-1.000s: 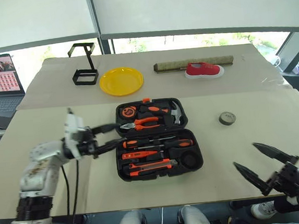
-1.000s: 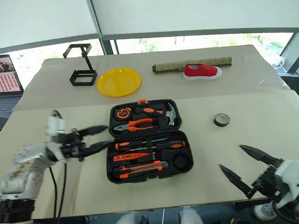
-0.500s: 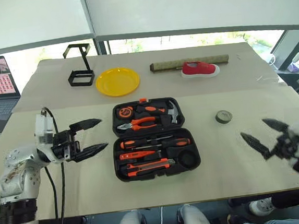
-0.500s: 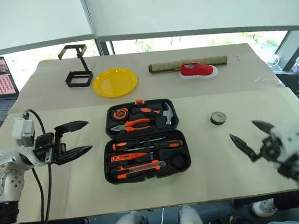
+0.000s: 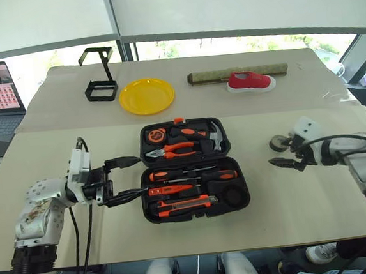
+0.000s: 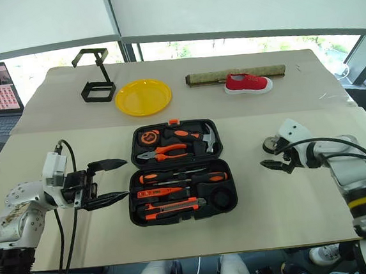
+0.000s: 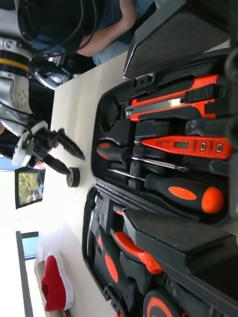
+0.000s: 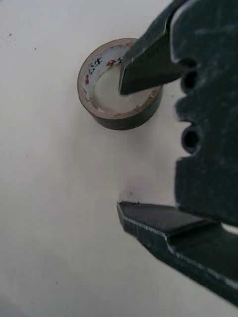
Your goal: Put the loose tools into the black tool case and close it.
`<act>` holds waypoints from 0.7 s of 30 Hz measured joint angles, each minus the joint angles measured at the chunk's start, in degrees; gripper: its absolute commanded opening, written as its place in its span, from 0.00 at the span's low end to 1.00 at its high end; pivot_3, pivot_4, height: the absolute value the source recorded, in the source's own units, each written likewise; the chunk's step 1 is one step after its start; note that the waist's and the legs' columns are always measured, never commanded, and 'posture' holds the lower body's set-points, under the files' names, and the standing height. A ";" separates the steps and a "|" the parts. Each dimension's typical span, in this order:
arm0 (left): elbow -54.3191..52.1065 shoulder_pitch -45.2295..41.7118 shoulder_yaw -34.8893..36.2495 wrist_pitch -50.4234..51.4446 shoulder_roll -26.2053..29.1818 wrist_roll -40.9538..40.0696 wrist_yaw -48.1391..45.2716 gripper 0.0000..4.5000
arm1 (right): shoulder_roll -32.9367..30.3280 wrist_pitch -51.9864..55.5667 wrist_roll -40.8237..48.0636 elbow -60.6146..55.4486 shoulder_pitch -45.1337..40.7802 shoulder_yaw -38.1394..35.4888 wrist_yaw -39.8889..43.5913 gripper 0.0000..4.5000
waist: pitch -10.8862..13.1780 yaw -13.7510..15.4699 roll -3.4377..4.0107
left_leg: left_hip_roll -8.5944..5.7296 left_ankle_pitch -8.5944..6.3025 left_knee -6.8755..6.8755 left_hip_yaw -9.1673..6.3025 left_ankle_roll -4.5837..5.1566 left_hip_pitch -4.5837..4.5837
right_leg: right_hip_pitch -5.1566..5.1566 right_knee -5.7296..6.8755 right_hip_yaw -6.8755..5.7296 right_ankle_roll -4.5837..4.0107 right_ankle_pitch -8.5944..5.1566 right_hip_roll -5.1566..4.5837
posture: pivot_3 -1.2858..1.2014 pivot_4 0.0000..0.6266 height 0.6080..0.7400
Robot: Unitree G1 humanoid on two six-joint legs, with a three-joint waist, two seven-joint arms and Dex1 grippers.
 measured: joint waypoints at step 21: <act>-0.78 4.58 -2.67 -7.36 3.05 4.23 -9.18 1.00 | -1.26 17.71 22.58 -39.05 2.73 -0.46 18.06 0.01 | 0.14 -1.05 0.13 | 0.13 -0.01 -0.02 -0.15 -0.02 0.10 | 0.04 0.12 -0.11 -0.08 0.01 -0.01 | 0.52 0.24 1.00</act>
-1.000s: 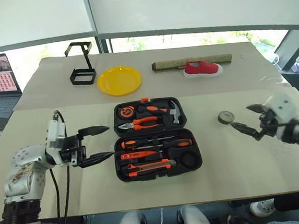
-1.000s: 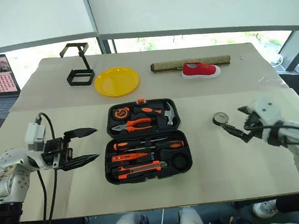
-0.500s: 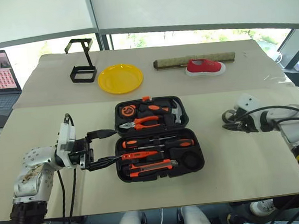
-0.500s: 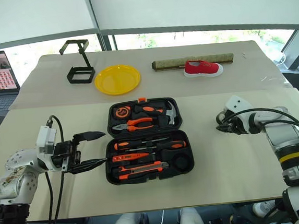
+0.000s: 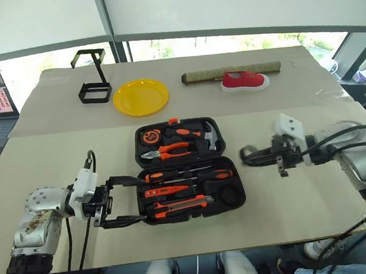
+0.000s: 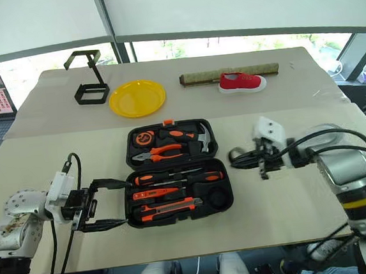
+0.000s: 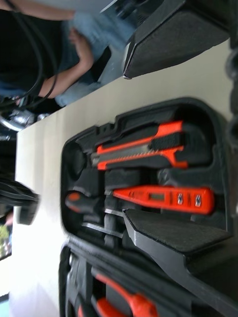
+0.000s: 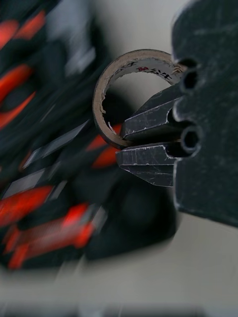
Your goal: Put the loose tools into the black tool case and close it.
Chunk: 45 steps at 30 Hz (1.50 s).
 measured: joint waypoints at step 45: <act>7.25 -0.53 4.72 10.59 -1.58 7.93 34.14 0.20 | 4.44 -13.31 -13.72 20.12 3.82 0.63 -16.05 0.00 | 0.04 1.13 -0.32 | -0.16 0.03 0.07 0.16 -0.03 -0.01 | -0.03 0.09 0.05 0.08 0.06 -0.05 | 0.52 0.24 1.00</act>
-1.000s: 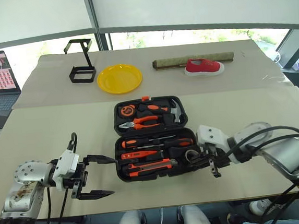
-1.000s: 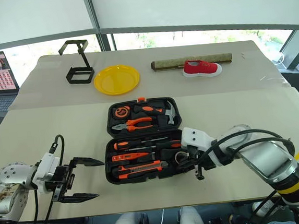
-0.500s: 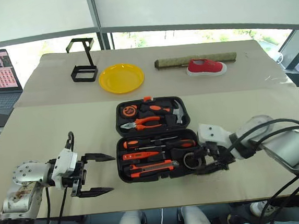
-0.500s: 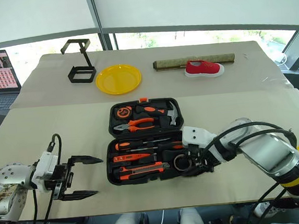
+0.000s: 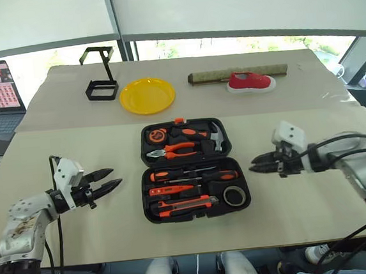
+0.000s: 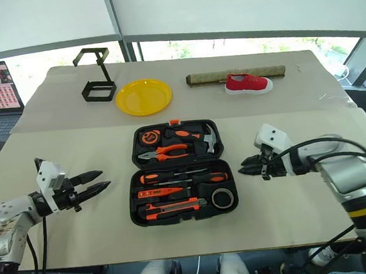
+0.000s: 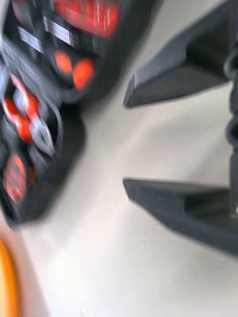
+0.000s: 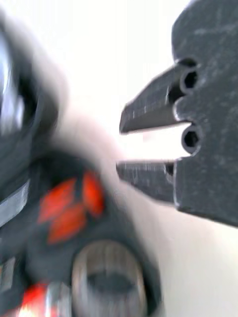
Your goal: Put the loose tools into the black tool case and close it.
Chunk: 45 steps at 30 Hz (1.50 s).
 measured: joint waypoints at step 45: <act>-8.67 -19.17 -5.81 54.10 8.15 -5.54 7.25 1.00 | 6.15 48.56 11.36 -9.81 -13.91 -9.14 -9.53 0.99 | 0.08 -1.12 -0.10 | 0.04 0.16 0.04 -0.18 -0.18 0.07 | 0.02 0.11 0.05 -0.12 0.09 0.26 | 0.52 0.24 1.00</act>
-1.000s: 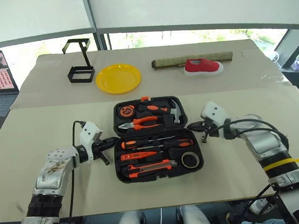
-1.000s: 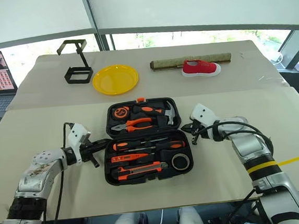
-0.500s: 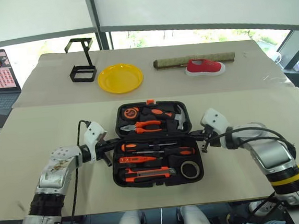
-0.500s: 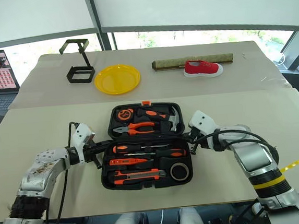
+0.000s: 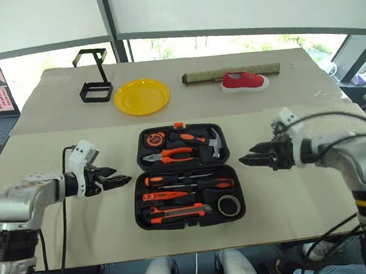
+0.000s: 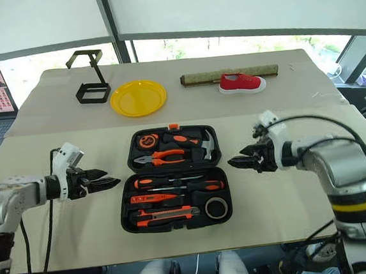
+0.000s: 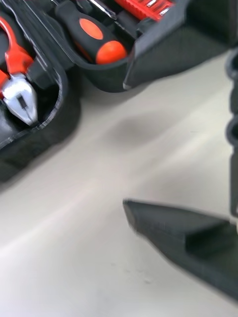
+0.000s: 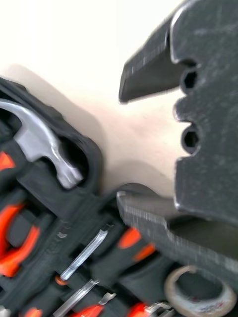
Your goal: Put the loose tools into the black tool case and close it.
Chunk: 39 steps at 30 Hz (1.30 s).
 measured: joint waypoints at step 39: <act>4.05 -8.81 1.87 8.04 -14.56 -0.44 17.56 0.00 | 13.54 4.05 -2.95 18.24 -9.03 2.19 -14.74 0.00 | -0.05 0.17 -0.02 | -0.08 0.09 -0.06 -0.08 -0.10 0.01 | 0.06 0.00 0.03 0.00 0.09 -0.09 | 0.52 0.24 1.00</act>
